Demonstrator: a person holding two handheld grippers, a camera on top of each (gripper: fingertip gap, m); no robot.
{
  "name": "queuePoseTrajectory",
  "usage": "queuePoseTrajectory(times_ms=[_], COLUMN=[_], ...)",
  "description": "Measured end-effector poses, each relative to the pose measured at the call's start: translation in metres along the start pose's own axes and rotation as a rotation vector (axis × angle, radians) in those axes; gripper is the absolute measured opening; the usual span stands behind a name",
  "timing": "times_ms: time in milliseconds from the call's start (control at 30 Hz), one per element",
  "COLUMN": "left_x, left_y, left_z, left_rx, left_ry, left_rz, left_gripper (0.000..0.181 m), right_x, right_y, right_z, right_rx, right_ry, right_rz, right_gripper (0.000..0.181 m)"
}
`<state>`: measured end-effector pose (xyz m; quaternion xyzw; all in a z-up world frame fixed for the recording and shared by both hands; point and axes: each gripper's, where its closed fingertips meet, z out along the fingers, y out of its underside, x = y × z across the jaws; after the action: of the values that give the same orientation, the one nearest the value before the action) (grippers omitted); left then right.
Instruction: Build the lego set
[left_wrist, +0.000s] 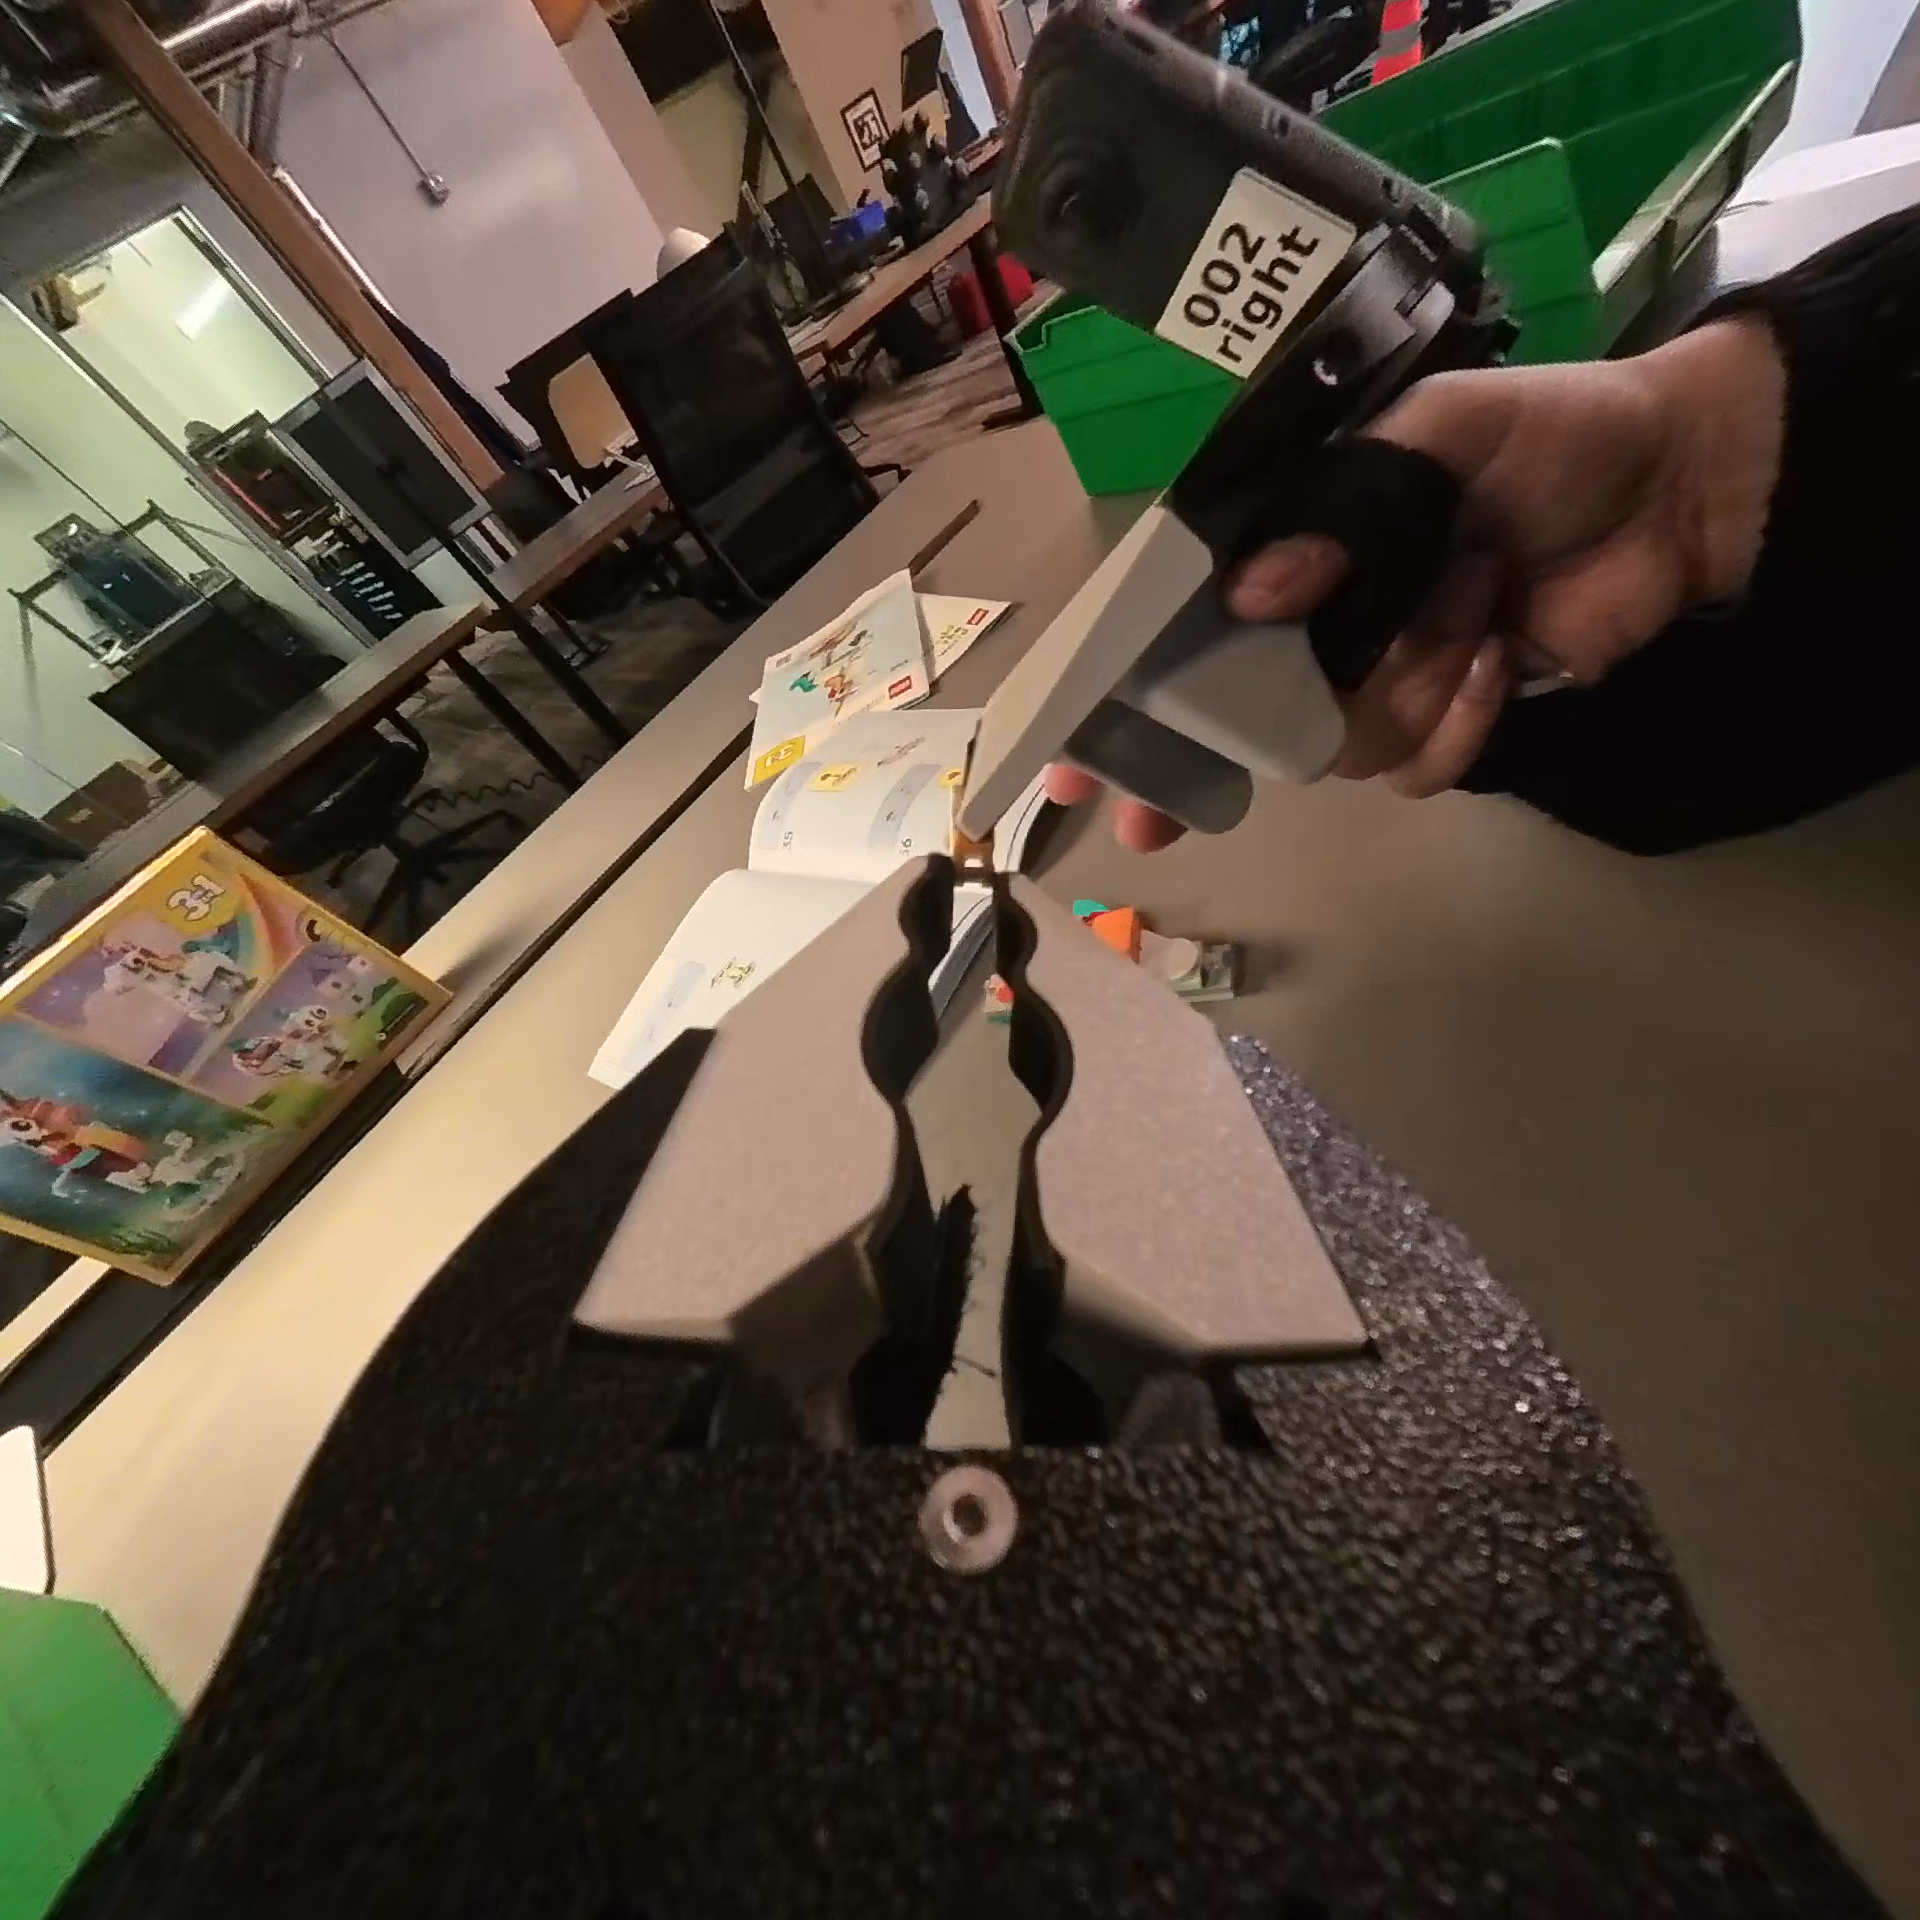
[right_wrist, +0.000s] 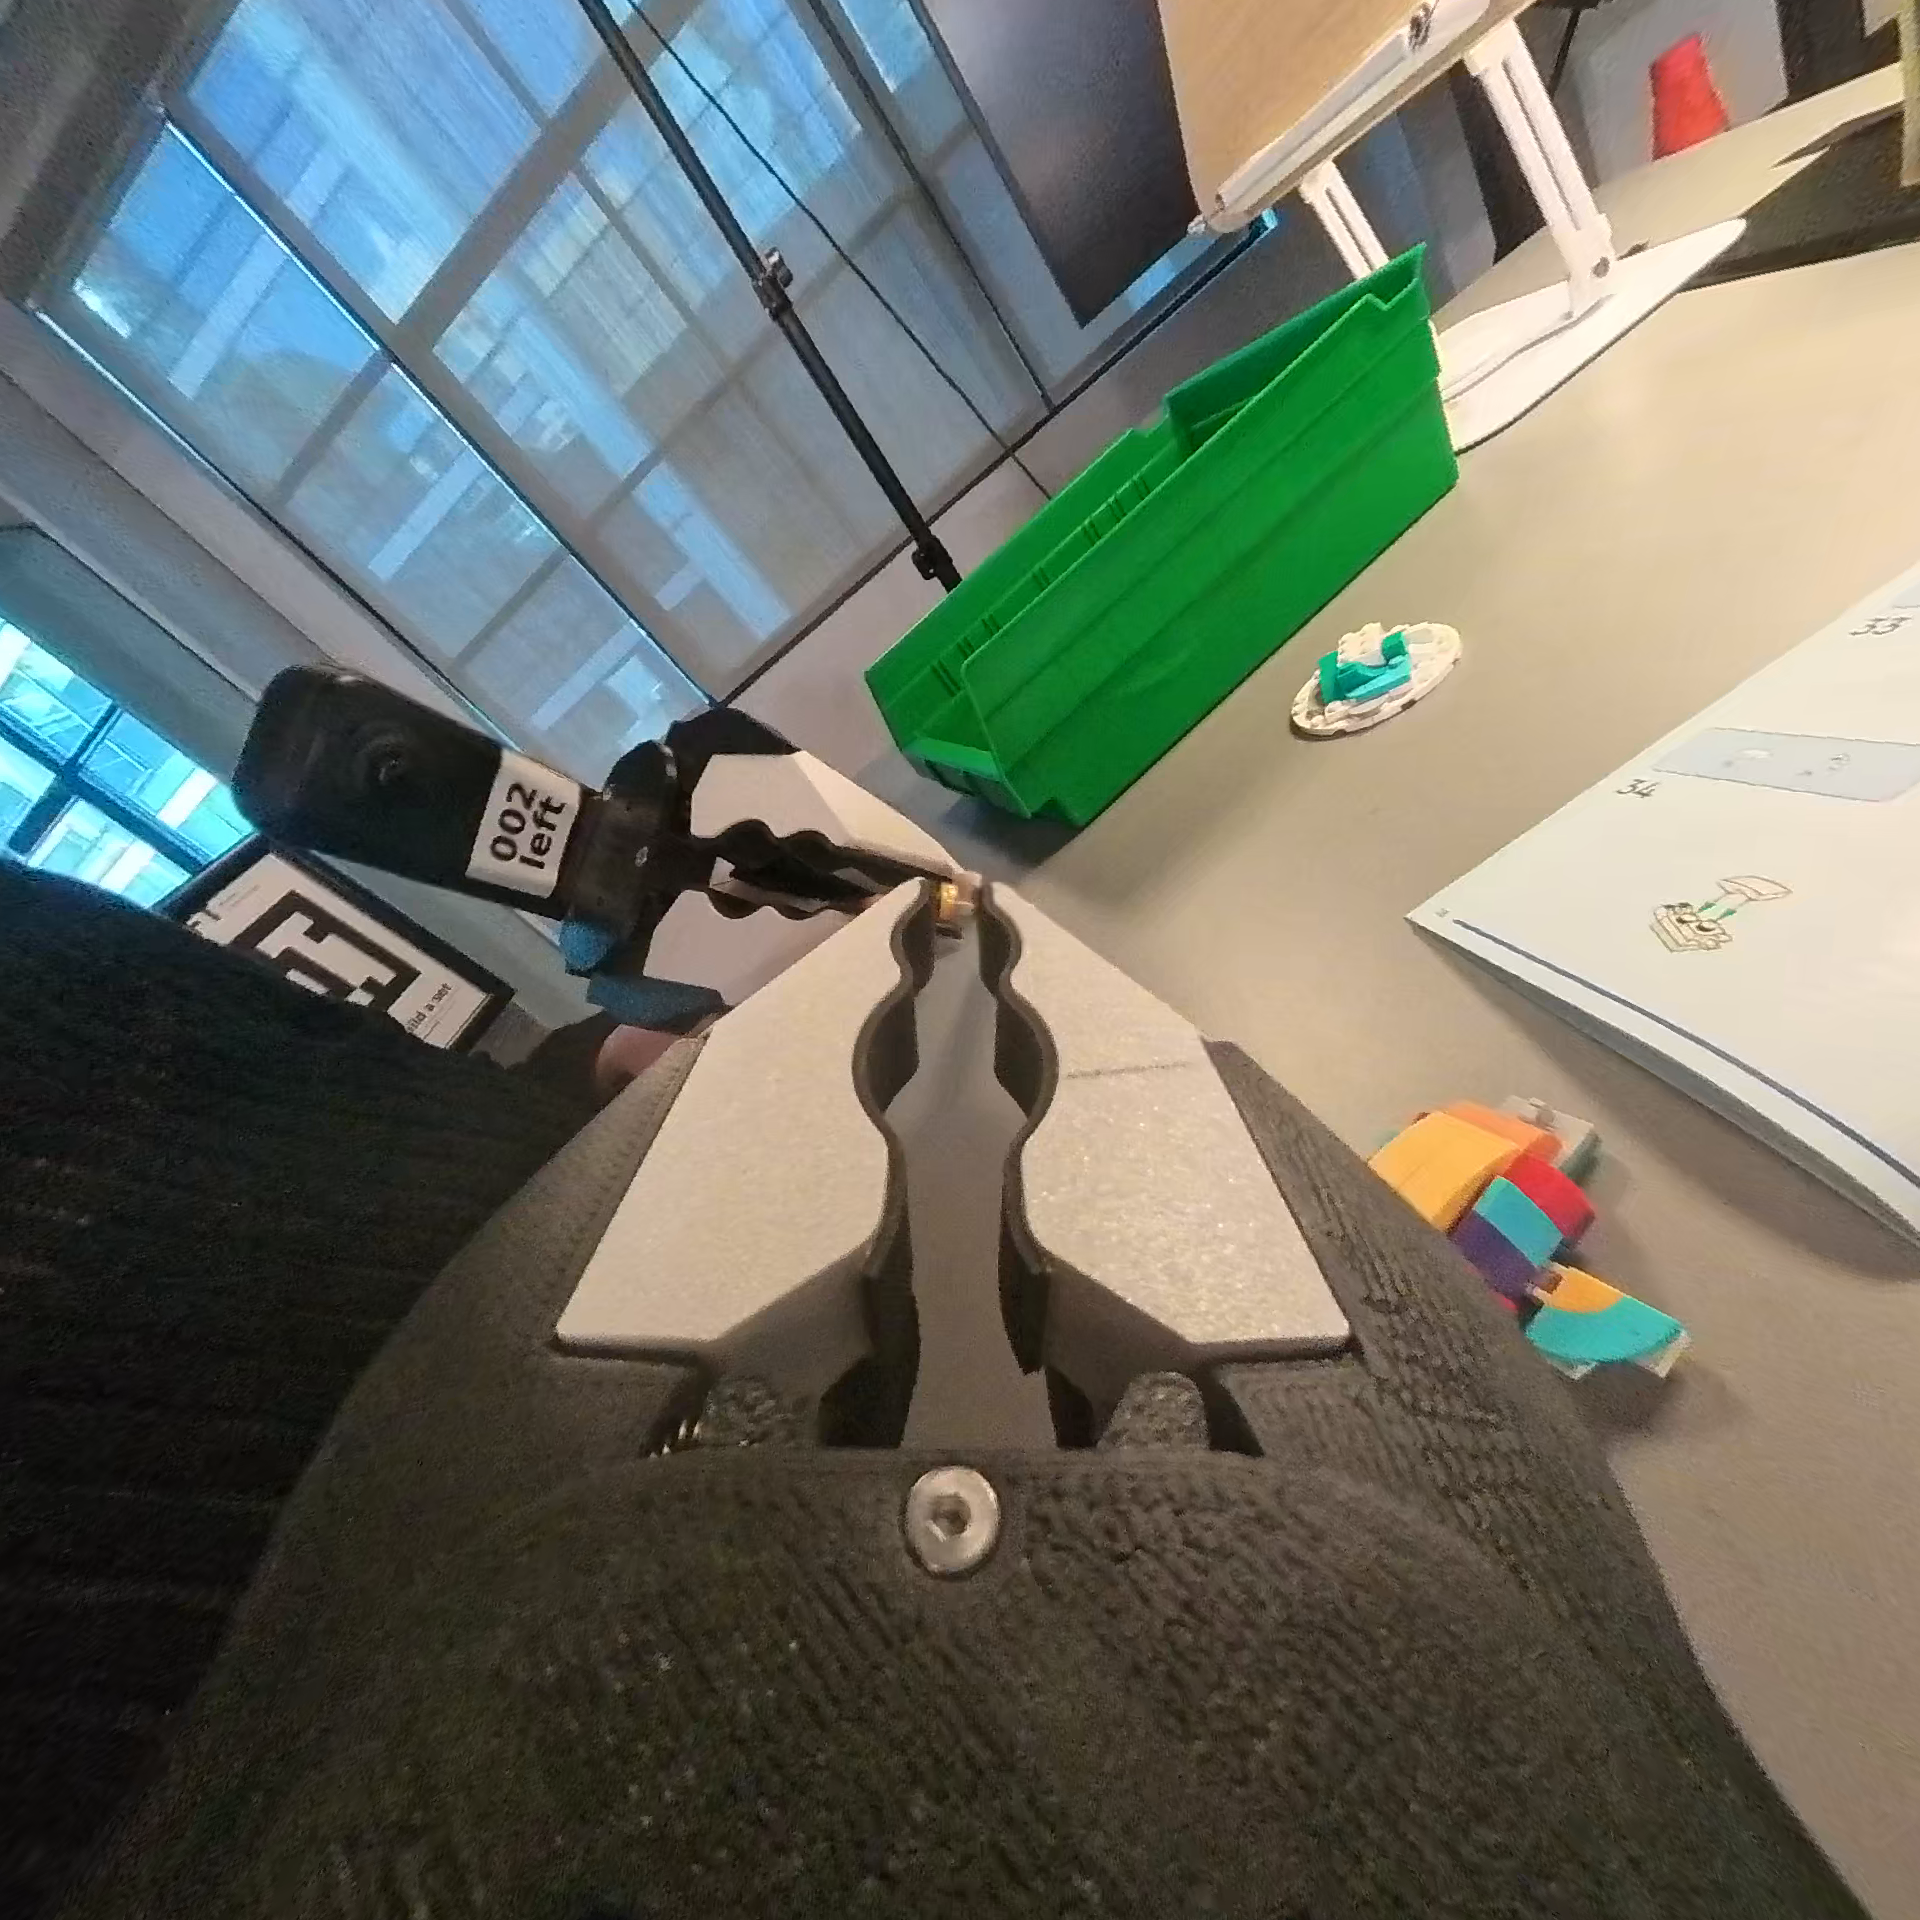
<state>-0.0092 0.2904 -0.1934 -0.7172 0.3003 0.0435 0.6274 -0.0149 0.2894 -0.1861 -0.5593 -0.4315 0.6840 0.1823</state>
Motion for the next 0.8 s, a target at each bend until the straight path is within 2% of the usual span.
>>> queuePoseTrajectory(times_ms=[100,167,267,333,433,567,667,800], left_x=[0.001,0.004,0.019,0.037,0.047,0.055,0.061,0.061], left_y=[0.000,0.001,0.025,0.047,0.068,0.084,0.090,0.090], left_z=[0.002,0.005,0.010,0.009,0.009,0.012,0.016,0.017], left_rx=[-0.001,0.006,-0.110,-0.205,-0.277,-0.357,-0.385,-0.379], left_ry=[0.007,0.042,0.197,0.338,0.412,0.471,0.505,0.518], left_rz=[-0.009,-0.077,-0.228,-0.307,-0.318,-0.303,-0.326,-0.306], left_gripper=[0.005,0.006,0.037,0.044,0.039,0.029,0.031,0.024], right_x=[0.000,0.004,0.019,0.031,0.042,0.059,0.069,0.074], right_y=[0.000,0.000,-0.009,-0.018,-0.032,-0.040,-0.044,-0.044], right_z=[-0.002,-0.006,-0.023,-0.042,-0.073,-0.106,-0.118,-0.121], right_rx=[-0.006,-0.012,0.030,0.072,0.150,0.208,0.238,0.257], right_ry=[-0.004,0.014,0.083,0.120,0.143,0.197,0.223,0.212], right_rz=[0.006,-0.024,-0.115,-0.172,-0.238,-0.275,-0.252,-0.195], right_gripper=[0.004,0.004,0.004,0.004,0.004,0.004,0.004,0.004])
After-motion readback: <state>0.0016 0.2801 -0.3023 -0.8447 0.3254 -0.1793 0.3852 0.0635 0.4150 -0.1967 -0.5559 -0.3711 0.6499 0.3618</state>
